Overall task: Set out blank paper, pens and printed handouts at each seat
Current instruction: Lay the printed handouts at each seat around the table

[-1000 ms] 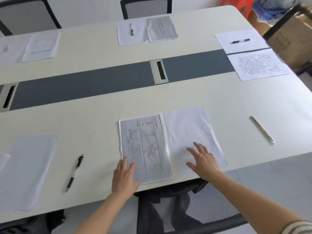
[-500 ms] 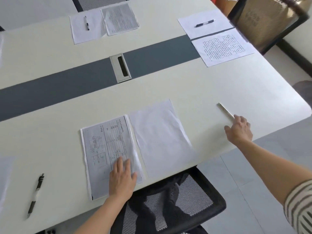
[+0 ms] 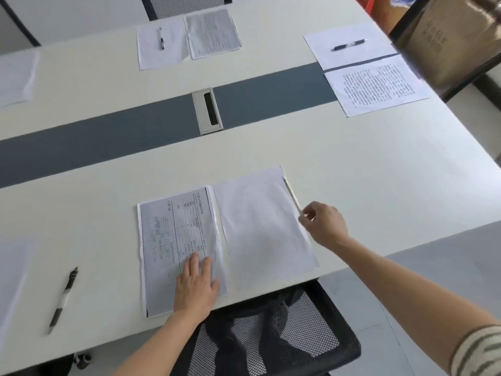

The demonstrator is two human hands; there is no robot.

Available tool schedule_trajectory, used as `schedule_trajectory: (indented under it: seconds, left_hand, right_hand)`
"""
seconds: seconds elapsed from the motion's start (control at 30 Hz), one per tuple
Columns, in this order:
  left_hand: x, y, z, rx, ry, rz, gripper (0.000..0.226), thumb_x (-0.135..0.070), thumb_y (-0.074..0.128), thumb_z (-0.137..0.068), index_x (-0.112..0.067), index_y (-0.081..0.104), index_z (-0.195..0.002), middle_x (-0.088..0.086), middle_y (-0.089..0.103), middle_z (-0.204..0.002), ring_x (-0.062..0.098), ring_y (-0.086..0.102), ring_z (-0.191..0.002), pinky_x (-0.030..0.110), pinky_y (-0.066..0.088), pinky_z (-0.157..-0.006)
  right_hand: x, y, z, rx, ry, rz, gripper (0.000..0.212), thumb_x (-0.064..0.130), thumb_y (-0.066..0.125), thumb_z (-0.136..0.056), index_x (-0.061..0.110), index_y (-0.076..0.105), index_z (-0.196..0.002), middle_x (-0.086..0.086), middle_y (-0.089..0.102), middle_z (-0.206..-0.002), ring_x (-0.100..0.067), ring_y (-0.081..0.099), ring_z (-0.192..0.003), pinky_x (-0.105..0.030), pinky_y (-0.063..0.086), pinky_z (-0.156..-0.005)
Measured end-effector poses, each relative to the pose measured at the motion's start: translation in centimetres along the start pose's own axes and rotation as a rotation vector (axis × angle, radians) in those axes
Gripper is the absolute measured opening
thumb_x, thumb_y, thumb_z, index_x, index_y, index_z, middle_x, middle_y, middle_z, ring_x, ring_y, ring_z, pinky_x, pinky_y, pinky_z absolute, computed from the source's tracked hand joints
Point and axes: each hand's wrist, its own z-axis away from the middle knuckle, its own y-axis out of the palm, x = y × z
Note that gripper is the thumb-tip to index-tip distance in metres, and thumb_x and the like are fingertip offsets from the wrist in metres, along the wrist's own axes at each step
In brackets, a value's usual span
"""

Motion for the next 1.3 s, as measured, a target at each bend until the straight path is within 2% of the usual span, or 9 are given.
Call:
schedule_trajectory:
  seconds: [0.17, 0.27, 0.4, 0.53, 0.63, 0.77, 0.97, 1.1, 1.3]
  left_hand:
    - [0.4, -0.2, 0.1, 0.008, 0.000, 0.033, 0.060, -0.044, 0.040, -0.096, -0.019, 0.021, -0.148, 0.011, 0.007, -0.161, 0.028, 0.005, -0.149, 0.043, 0.018, -0.118]
    - [0.4, -0.1, 0.1, -0.006, 0.007, 0.056, 0.058, -0.042, 0.043, -0.096, -0.019, 0.024, -0.145, 0.011, 0.008, -0.160, 0.029, 0.005, -0.148, 0.043, 0.018, -0.118]
    - [0.7, 0.0, -0.1, -0.022, 0.018, 0.059, 0.056, -0.042, 0.044, -0.095, -0.019, 0.027, -0.143, 0.011, 0.012, -0.159, 0.029, 0.008, -0.147, 0.043, 0.021, -0.117]
    - [1.0, -1.1, -0.6, -0.018, 0.021, 0.103, 0.050, -0.043, 0.046, -0.094, -0.017, 0.040, -0.136, 0.008, 0.029, -0.147, 0.025, 0.027, -0.137, 0.039, 0.034, -0.108]
    - [1.5, -3.0, 0.4, -0.083, 0.023, 0.262, 0.041, -0.034, 0.046, -0.095, -0.014, 0.047, -0.131, 0.004, 0.042, -0.136, 0.021, 0.042, -0.122, 0.035, 0.042, -0.098]
    - [3.3, -5.5, 4.7, -0.167, -0.042, 0.639, 0.028, -0.028, 0.051, -0.095, -0.015, 0.059, -0.118, 0.002, 0.065, -0.110, 0.014, 0.060, -0.092, 0.033, 0.053, -0.085]
    - [9.0, -4.8, 14.3, -0.249, -0.189, 0.987, 0.009, -0.024, 0.061, -0.091, -0.024, 0.067, -0.097, -0.003, 0.067, -0.085, 0.012, 0.063, -0.078, 0.014, 0.049, -0.071]
    - [14.0, -2.4, 21.1, -0.295, -0.305, 1.190, 0.013, -0.020, 0.064, -0.089, -0.032, 0.066, -0.086, 0.008, 0.071, -0.083, 0.025, 0.068, -0.081, 0.036, 0.056, -0.078]
    - [22.5, 1.3, 30.4, -0.382, -0.442, 1.355, 0.008, -0.017, 0.064, -0.089, -0.022, 0.069, -0.089, 0.012, 0.070, -0.077, 0.021, 0.069, -0.072, 0.036, 0.055, -0.072]
  right_hand:
    - [5.0, 6.9, 1.6, 0.182, -0.056, 0.045, 0.018, 0.027, 0.061, -0.085, 0.015, 0.065, -0.098, -0.002, 0.068, -0.092, -0.023, 0.063, -0.082, -0.032, 0.051, -0.070]
    - [5.4, 8.6, 1.8, 0.204, -0.036, 0.149, 0.015, 0.022, 0.058, -0.084, 0.013, 0.063, -0.094, -0.003, 0.067, -0.087, -0.021, 0.056, -0.074, -0.029, 0.041, -0.058]
    - [5.9, 8.8, 1.5, 0.201, -0.023, 0.224, 0.021, 0.026, 0.059, -0.085, 0.010, 0.063, -0.097, -0.008, 0.068, -0.093, -0.023, 0.058, -0.079, -0.032, 0.046, -0.065]
    - [6.6, 7.9, 2.2, 0.199, -0.035, 0.256, 0.035, 0.035, 0.061, -0.085, 0.009, 0.061, -0.109, -0.008, 0.067, -0.100, -0.028, 0.062, -0.091, -0.036, 0.052, -0.075]
    - [8.0, 7.0, 3.9, 0.179, -0.154, 0.242, 0.038, 0.040, 0.057, -0.089, 0.019, 0.060, -0.120, 0.001, 0.068, -0.110, -0.023, 0.063, -0.100, -0.034, 0.049, -0.080]
    - [10.4, 6.5, 7.6, 0.232, -0.340, 0.141, 0.028, 0.040, 0.060, -0.090, 0.024, 0.066, -0.113, 0.014, 0.068, -0.094, -0.013, 0.064, -0.089, -0.031, 0.051, -0.080]
    - [13.3, 8.2, 15.5, 0.319, -0.476, 0.019, 0.018, 0.032, 0.068, -0.087, 0.023, 0.071, -0.103, 0.019, 0.066, -0.078, -0.004, 0.065, -0.076, -0.024, 0.053, -0.077]
    - [15.3, 10.9, 21.1, 0.410, -0.553, 0.003, 0.014, 0.033, 0.068, -0.087, 0.029, 0.071, -0.101, 0.018, 0.069, -0.080, 0.001, 0.065, -0.081, -0.019, 0.052, -0.076]
    - [20.6, 16.9, 28.7, 0.490, -0.605, 0.002, 0.010, 0.033, 0.069, -0.087, 0.042, 0.066, -0.091, 0.018, 0.073, -0.080, 0.006, 0.064, -0.078, -0.014, 0.052, -0.072]
